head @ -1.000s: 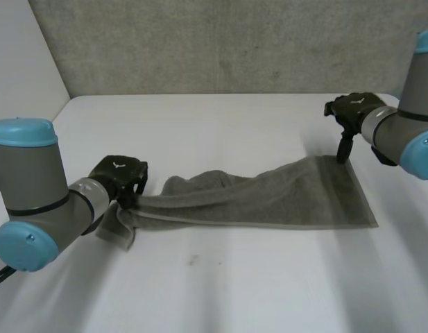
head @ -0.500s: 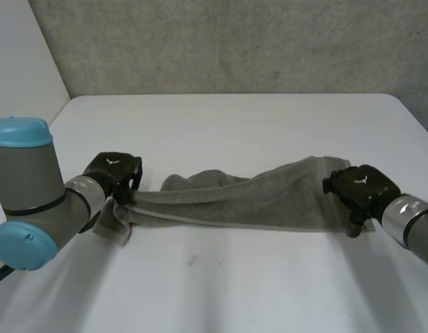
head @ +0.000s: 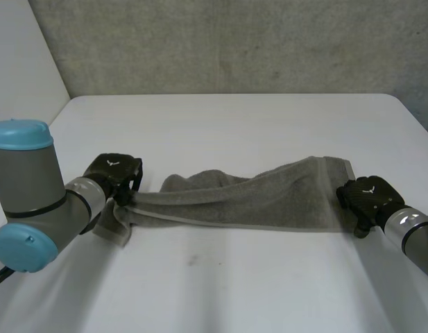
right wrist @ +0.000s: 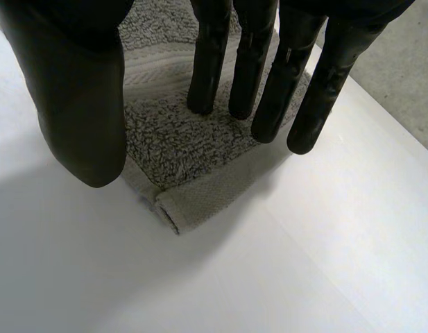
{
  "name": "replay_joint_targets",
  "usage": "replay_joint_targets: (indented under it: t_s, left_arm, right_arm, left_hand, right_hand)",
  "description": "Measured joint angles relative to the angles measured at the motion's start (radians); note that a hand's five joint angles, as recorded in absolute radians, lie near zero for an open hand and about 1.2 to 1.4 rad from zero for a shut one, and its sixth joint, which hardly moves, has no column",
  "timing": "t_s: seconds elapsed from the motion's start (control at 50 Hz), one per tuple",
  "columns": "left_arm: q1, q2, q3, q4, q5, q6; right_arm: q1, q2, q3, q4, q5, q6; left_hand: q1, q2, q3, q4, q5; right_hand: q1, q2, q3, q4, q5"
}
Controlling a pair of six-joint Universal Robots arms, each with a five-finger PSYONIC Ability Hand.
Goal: Fold the towel.
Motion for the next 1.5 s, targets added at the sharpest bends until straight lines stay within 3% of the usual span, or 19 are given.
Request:
replay_joint_targets:
  t_s: [0.16,0.7,0.76,0.84,0.92,1.16,1.3,1.5]
  left_arm:
    - [0.000,0.000,-0.003,0.004,0.000,0.000]
    - [0.000,-0.004,-0.001,0.005,0.002,0.000]
    - [0.000,-0.005,-0.001,0.005,0.002,0.000]
    - [0.000,-0.006,0.000,0.005,0.003,0.000]
    - [0.000,-0.006,-0.001,0.005,0.003,0.000]
    - [-0.002,0.051,-0.018,-0.025,0.000,0.004]
    - [-0.005,0.235,-0.052,-0.139,0.001,0.016]
    - [0.000,0.519,-0.006,-0.360,0.006,0.026]
  right_arm:
    - [-0.001,0.031,-0.023,-0.016,-0.004,0.000]
    - [0.013,0.111,-0.149,-0.016,-0.004,0.004]
    - [0.013,0.116,-0.154,-0.016,-0.004,0.005]
    - [0.013,0.118,-0.160,-0.015,-0.005,0.007]
    - [0.014,0.104,-0.162,-0.014,-0.005,0.012]
    - [0.012,-0.095,-0.133,0.045,0.007,0.038]
    - [0.006,-0.318,-0.193,0.291,0.012,0.080]
    - [0.002,-0.514,-0.431,0.674,0.006,0.086]
  left_hand:
    - [0.000,0.000,0.000,0.000,0.000]
    - [0.000,0.000,0.000,0.001,0.000]
    - [0.000,0.000,0.000,0.001,0.000]
    - [0.000,0.000,0.000,0.001,0.000]
    - [0.000,0.000,0.000,0.001,0.000]
    - [0.000,0.000,0.000,0.002,0.000]
    - [0.000,0.000,0.000,0.002,0.000]
    - [0.000,0.000,0.000,0.002,0.000]
  right_hand:
    - [0.103,0.124,0.105,0.107,0.082]
    - [0.149,0.169,0.150,0.153,0.134]
    - [0.234,0.253,0.234,0.239,0.214]
    - [0.602,0.616,0.576,0.595,0.586]
    - [0.638,0.661,0.674,0.687,0.651]
    - [0.638,0.661,0.676,0.689,0.651]
    - [0.639,0.661,0.676,0.689,0.651]
    - [0.639,0.661,0.676,0.689,0.651]
